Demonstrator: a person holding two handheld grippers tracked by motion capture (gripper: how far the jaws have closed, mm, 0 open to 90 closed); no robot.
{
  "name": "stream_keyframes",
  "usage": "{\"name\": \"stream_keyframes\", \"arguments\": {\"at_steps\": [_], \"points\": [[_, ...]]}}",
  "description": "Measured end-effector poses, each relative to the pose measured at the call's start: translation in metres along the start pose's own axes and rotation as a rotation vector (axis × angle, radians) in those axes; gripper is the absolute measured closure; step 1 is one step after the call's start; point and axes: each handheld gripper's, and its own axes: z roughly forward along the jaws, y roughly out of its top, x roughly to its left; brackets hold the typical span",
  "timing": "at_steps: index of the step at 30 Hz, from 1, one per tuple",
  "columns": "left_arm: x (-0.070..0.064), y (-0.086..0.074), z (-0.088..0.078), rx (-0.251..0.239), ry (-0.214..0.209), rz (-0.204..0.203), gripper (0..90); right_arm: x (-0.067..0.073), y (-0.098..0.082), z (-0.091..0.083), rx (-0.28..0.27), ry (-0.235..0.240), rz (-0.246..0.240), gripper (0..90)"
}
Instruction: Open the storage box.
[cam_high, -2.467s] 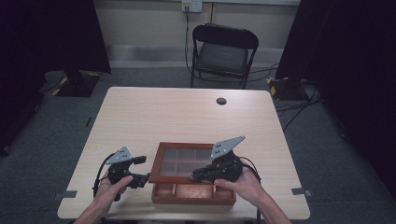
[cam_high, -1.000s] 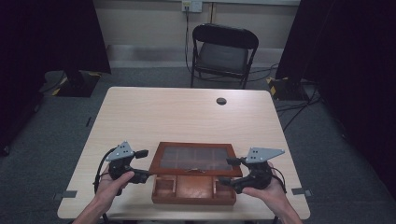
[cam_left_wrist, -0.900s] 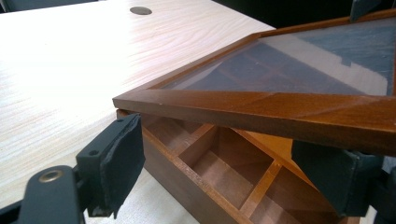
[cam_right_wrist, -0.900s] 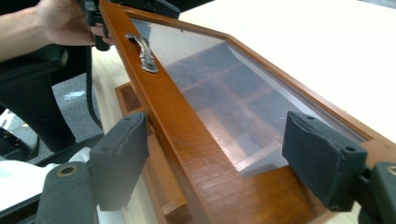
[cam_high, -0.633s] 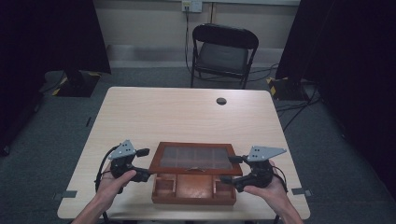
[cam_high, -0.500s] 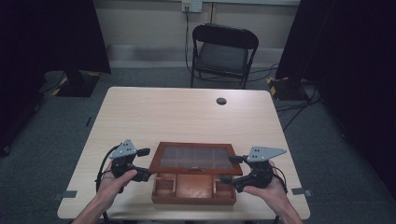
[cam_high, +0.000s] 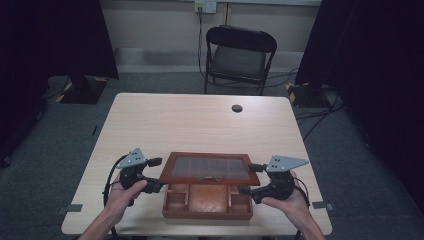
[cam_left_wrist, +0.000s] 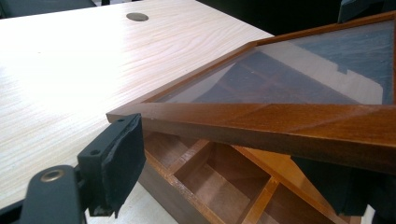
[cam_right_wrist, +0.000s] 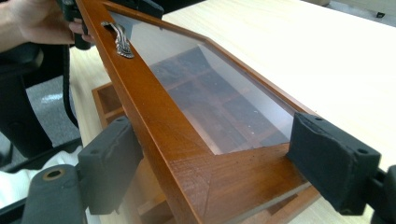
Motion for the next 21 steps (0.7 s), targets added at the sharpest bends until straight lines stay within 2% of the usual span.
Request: {"name": "stream_keyframes", "arguments": {"at_steps": [11,16,21], "points": [[0.005,0.010,0.005,0.005,0.006,-0.020,15.7,-0.012,0.008,0.004,-0.012,0.010,0.020,21.0],[0.007,0.014,0.005,0.010,-0.001,-0.022,16.0,-0.014,0.009,0.004,-0.038,-0.003,0.030,24.2],[0.009,0.017,0.009,0.011,-0.017,-0.027,20.5,-0.019,0.010,0.004,-0.044,-0.021,0.040,27.1]]}}
